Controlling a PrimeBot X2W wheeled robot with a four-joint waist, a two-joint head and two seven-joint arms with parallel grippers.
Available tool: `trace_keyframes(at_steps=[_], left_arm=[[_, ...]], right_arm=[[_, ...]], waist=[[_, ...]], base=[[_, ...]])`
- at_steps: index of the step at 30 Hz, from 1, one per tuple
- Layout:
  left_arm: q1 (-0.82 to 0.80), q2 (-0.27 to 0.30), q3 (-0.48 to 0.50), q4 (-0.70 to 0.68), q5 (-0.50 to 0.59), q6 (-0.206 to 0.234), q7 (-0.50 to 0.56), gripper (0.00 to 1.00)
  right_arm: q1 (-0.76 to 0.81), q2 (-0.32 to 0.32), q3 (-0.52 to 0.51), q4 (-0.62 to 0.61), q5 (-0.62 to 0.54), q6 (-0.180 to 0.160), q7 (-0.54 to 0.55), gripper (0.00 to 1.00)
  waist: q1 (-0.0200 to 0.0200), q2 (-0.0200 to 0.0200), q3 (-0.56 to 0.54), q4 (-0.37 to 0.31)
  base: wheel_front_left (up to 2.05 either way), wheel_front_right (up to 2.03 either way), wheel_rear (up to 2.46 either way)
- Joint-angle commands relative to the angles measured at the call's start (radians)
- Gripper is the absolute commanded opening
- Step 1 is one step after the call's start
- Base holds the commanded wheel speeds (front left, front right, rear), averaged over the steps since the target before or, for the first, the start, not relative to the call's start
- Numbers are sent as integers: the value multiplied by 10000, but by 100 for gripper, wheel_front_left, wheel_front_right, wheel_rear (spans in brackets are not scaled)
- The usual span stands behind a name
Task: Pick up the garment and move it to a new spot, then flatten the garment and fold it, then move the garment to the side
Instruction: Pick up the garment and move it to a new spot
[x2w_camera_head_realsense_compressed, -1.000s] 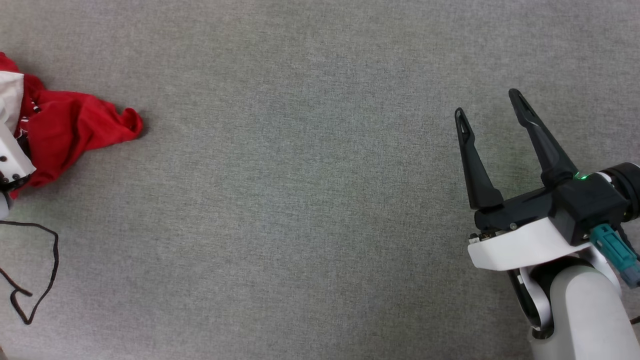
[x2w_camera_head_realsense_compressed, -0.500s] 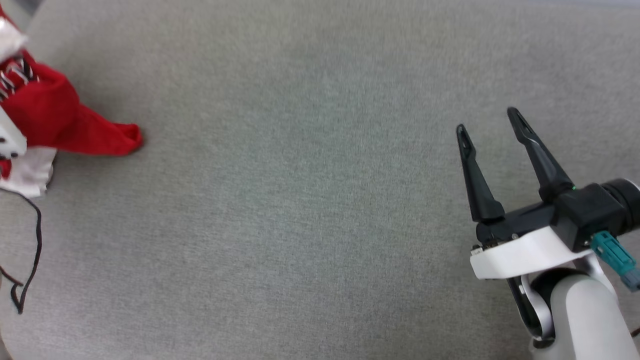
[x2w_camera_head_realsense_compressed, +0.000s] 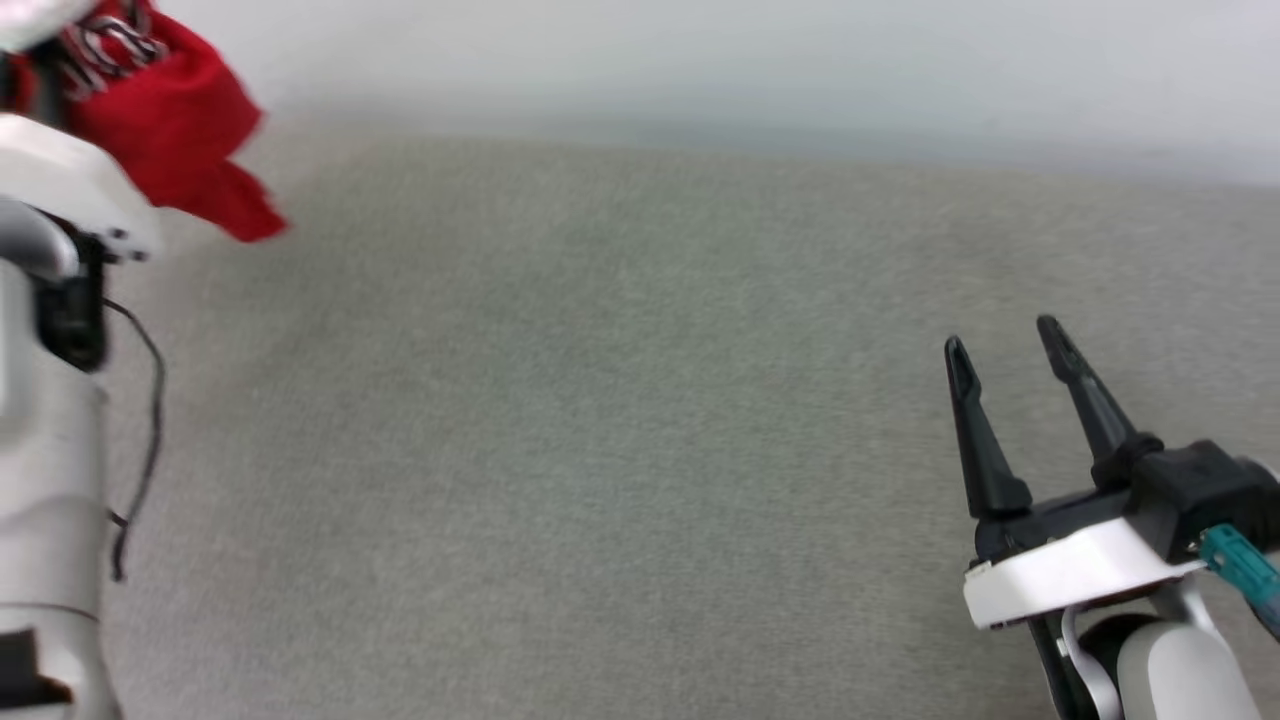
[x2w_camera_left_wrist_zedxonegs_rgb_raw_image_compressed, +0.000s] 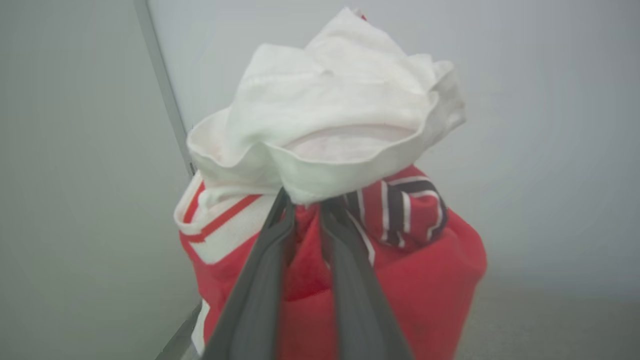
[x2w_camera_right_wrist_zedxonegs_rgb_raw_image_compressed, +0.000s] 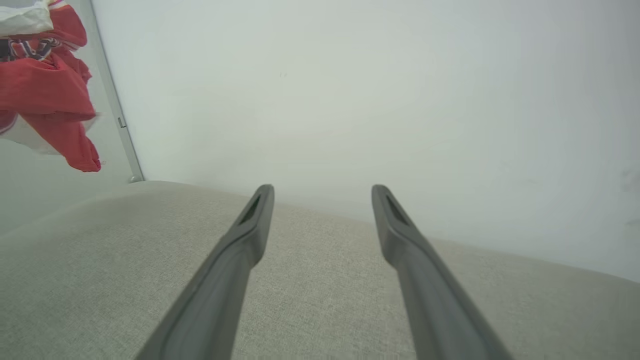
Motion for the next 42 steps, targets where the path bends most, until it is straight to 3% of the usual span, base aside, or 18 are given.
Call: trace_keyframes(at_steps=[1, 8, 15, 19, 26, 27, 28, 29, 30, 37, 42], left_arm=[[427, -344, -147, -231, -30, 45, -87, 0], [1691, -1750, -693, -1459, -377, -78, 177, 0], [3193, -3217, -1713, -2746, -588, -211, 444, 0], [4069, -3622, -2662, -2977, -712, -326, 744, 0], [5579, -3753, -4374, -2566, -790, -299, 1232, 0], [5674, -3753, -4536, -2526, -787, -280, 1213, 27], [5674, -3753, -4536, -2526, -787, -280, 1213, 27], [5758, -3758, -4658, -2508, -791, -255, 1152, 89], [5814, -3759, -4773, -2520, -849, -246, 1085, 100], [5671, -3770, -5140, -3515, -1024, 32, -230, 100], [5988, -3729, -4882, -4380, -1052, 491, -948, 100]], right_arm=[[295, 9, -42, 23, 86, -5, 27, 100], [859, 12, -255, -164, 167, -3, 200, 100], [939, 12, -304, -339, 199, -3, 287, 100], [846, 12, -256, -391, 310, -3, 235, 100], [675, 13, -154, -181, 532, -3, 15, 100], [651, 13, -156, -153, 549, -3, -30, 100], [651, 13, -156, -153, 549, -3, -30, 100], [642, 11, -168, -125, 555, -3, -35, 100], [629, 13, -186, -108, 559, -3, -48, 100], [691, 11, -360, -15, 356, -5, 23, 100], [886, 11, -521, -57, 260, -3, 155, 100]], waist=[[1, 0, -573, -595], [1, 0, -945, -1454], [1, 0, -631, -2284], [1, 0, -283, -2648], [1, 0, 125, -2860], [1, 0, 152, -2844], [1, 0, 152, -2844], [1, 0, 164, -2814], [1, 0, 167, -2769], [1, 0, -231, -2211], [1, 0, -584, -1761]], base=[[0, 0, 0], [0, 0, 0], [0, 0, 0], [0, 0, 0], [0, 0, 0], [0, 0, 0], [0, 0, 0], [0, 0, 0], [0, 0, 0], [0, 0, 0], [0, 0, 0]])
